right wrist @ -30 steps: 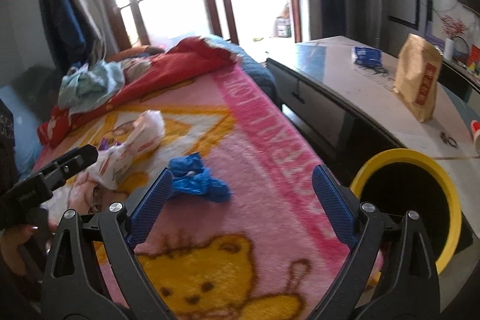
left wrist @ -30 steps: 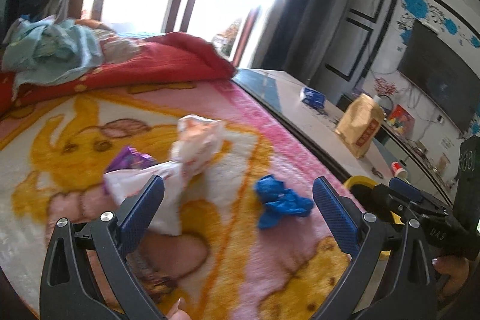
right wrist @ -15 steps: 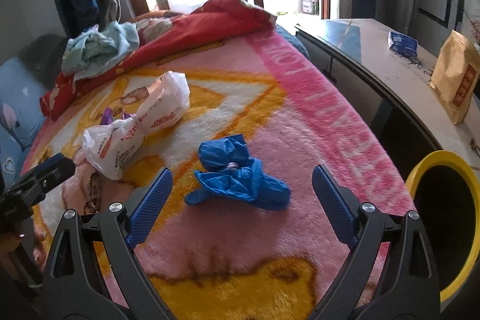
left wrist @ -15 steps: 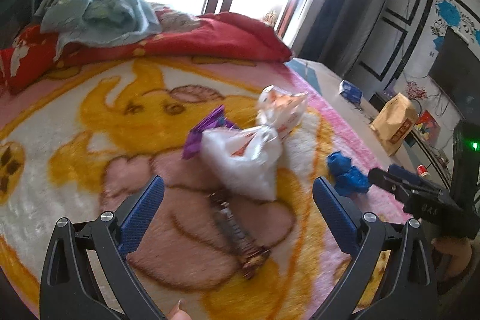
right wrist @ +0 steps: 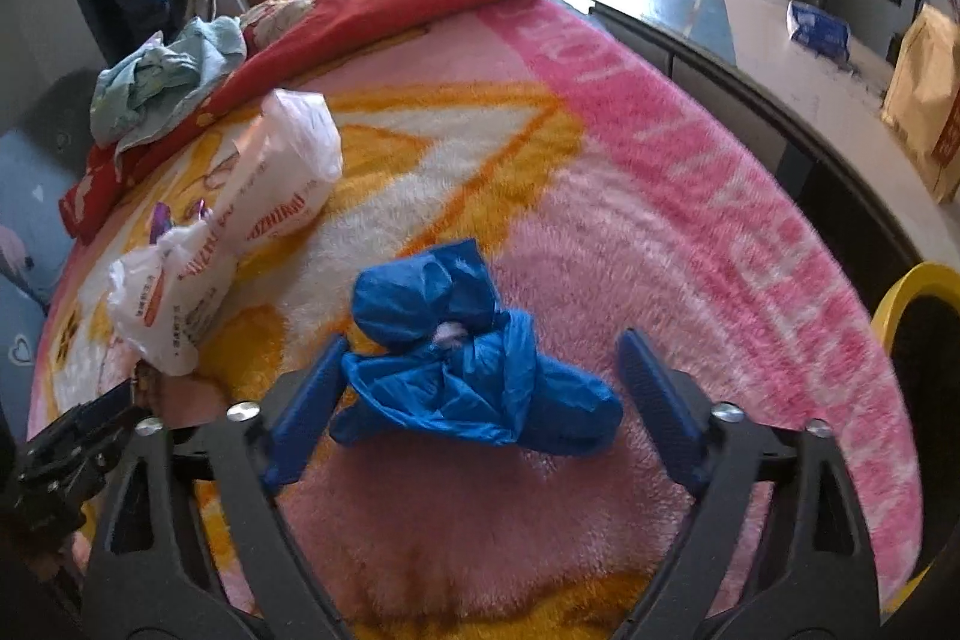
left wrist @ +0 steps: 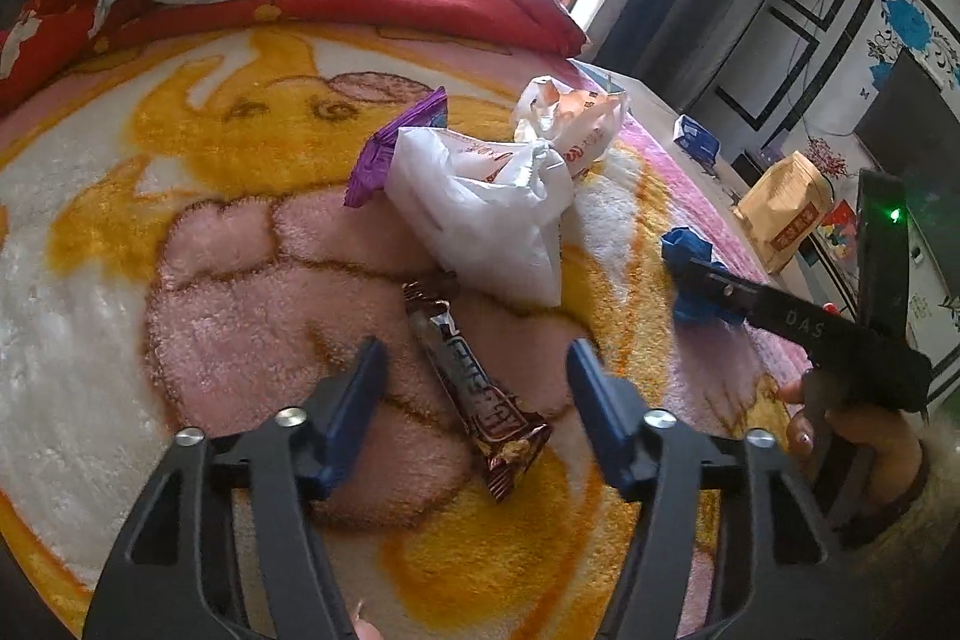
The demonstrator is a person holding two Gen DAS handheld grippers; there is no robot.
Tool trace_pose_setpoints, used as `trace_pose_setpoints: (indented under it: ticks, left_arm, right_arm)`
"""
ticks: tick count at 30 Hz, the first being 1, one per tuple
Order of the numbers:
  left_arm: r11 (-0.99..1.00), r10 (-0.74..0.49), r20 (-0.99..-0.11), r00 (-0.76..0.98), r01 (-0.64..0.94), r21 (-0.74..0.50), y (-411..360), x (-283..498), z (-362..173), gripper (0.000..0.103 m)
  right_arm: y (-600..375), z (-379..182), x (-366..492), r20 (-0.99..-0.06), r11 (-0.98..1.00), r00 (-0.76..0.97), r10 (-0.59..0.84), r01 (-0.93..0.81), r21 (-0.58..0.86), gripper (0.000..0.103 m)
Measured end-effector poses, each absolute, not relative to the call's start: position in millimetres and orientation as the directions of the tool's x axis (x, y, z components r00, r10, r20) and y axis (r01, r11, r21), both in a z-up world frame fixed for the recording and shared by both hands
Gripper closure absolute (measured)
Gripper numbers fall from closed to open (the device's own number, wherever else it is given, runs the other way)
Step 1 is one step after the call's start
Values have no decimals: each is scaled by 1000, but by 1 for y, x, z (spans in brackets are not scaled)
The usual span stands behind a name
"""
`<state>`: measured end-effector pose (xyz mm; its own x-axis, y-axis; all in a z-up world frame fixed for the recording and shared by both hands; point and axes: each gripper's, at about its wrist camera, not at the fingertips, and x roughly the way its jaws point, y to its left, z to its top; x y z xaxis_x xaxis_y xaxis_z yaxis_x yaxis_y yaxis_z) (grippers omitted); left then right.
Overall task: Collect trash
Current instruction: 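Grasp the chocolate bar wrapper with the left tool while the right tool grasps the blue bag, then carry the chocolate wrapper and blue bag over the bin with both tools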
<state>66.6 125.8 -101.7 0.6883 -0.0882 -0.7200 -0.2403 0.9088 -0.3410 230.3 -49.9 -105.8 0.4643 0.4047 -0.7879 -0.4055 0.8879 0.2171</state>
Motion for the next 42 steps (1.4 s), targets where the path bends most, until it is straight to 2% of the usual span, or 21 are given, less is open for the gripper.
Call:
trace_pose_setpoints:
  ticks: [1, 2, 3, 4, 6, 8, 11, 15, 16, 17, 23, 42]
  left_arm:
    - [910, -87, -721, 687, -240, -338, 125, 66, -102, 59]
    - [910, -89, -723, 685, -239, -338, 125, 66, -103, 62]
    - [910, -95, -722, 686, -235, -343, 124, 66, -103, 72]
    - [909, -103, -722, 684, -229, -347, 124, 66, -104, 76]
    - [912, -110, -722, 683, -220, -346, 122, 65, -104, 79]
    - [914, -124, -721, 682, -204, -351, 121, 65, -104, 80]
    - [911, -147, -719, 679, -191, -366, 118, 64, -105, 82]
    - [904, -182, -716, 675, -172, -391, 113, 61, -105, 83]
    - [902, -193, -713, 674, -165, -400, 110, 61, -104, 86]
    - [899, -210, -709, 673, -153, -410, 107, 60, -104, 91]
    - [907, -260, -689, 676, -74, -414, 78, 63, -95, 91]
    - [918, -345, -624, 701, 113, -380, 14, 97, -58, 91]
  right_arm:
    - [-50, -108, 228, -787, 890, 474, 396, -409, 202, 30]
    - [-50, -108, 226, -785, 891, 482, 388, -413, 187, 34]
    - [-50, -108, 224, -786, 892, 487, 381, -416, 175, 37]
    - [-51, -107, 221, -784, 894, 494, 376, -416, 166, 41]
    - [-56, -108, 218, -779, 894, 498, 381, -413, 173, 47]
    - [-62, -107, 215, -776, 895, 500, 386, -408, 183, 60]
    - [-71, -106, 213, -774, 893, 492, 399, -400, 206, 73]
    - [-82, -104, 207, -771, 887, 482, 417, -399, 231, 84]
    - [-83, -104, 205, -770, 886, 480, 420, -400, 234, 86]
    - [-84, -103, 203, -769, 884, 479, 424, -403, 237, 88]
    - [-89, -94, 190, -756, 870, 480, 445, -432, 239, 94]
    - [-129, -61, 175, -710, 876, 537, 455, -415, 247, 96]
